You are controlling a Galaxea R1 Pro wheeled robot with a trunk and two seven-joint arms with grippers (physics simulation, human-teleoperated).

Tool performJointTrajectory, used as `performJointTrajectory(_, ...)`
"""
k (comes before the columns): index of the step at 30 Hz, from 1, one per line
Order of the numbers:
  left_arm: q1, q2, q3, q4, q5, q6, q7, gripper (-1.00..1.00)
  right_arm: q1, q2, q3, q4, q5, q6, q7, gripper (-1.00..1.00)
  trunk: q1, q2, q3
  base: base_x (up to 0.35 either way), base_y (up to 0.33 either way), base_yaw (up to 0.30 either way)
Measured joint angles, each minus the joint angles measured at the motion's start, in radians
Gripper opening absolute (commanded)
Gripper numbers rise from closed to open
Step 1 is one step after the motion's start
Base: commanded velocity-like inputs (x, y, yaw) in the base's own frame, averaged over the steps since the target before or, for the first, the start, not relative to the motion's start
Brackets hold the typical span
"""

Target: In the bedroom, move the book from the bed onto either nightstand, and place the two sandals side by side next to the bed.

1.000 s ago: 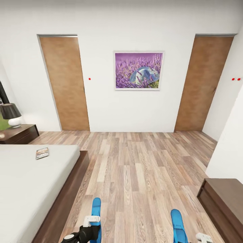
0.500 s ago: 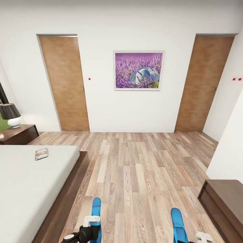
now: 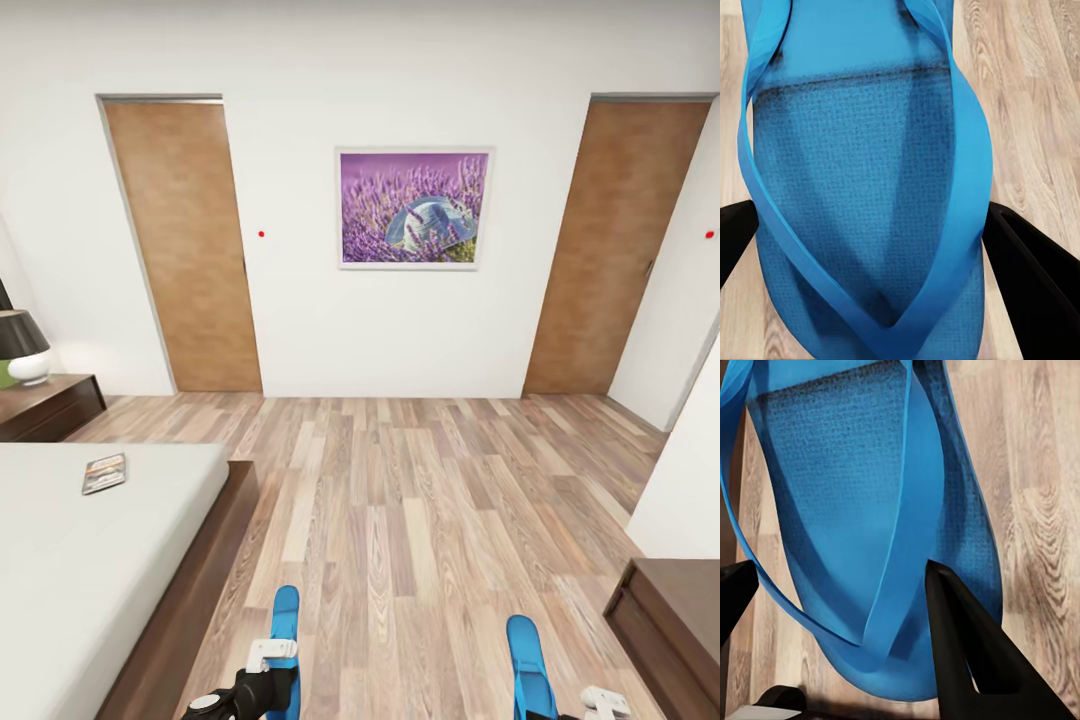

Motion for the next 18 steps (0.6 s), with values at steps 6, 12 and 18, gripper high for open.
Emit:
performJointTrajectory(6, 0.0, 0.0, 0.0, 0.0, 0.0, 0.0, 0.0, -1.0, 0.0, 0.0, 0.0, 0.001, -0.001, 0.0, 0.001, -1.0, 0.0, 0.0, -0.001, 0.029, 0.0, 0.0)
performJointTrajectory(12, 0.0, 0.0, 0.0, 0.0, 0.0, 0.0, 0.0, -1.0, 0.0, 0.0, 0.0, 0.0, -0.001, 0.0, 0.001, -1.0, 0.0, 0.0, -0.009, 0.001, 0.0, 0.0)
performJointTrajectory(18, 0.0, 0.0, 0.0, 0.0, 0.0, 0.0, 0.0, -1.0, 0.0, 0.0, 0.0, 0.0, -0.001, 0.0, 0.003, -1.0, 0.0, 0.0, -0.018, 0.0, 0.0, 0.0)
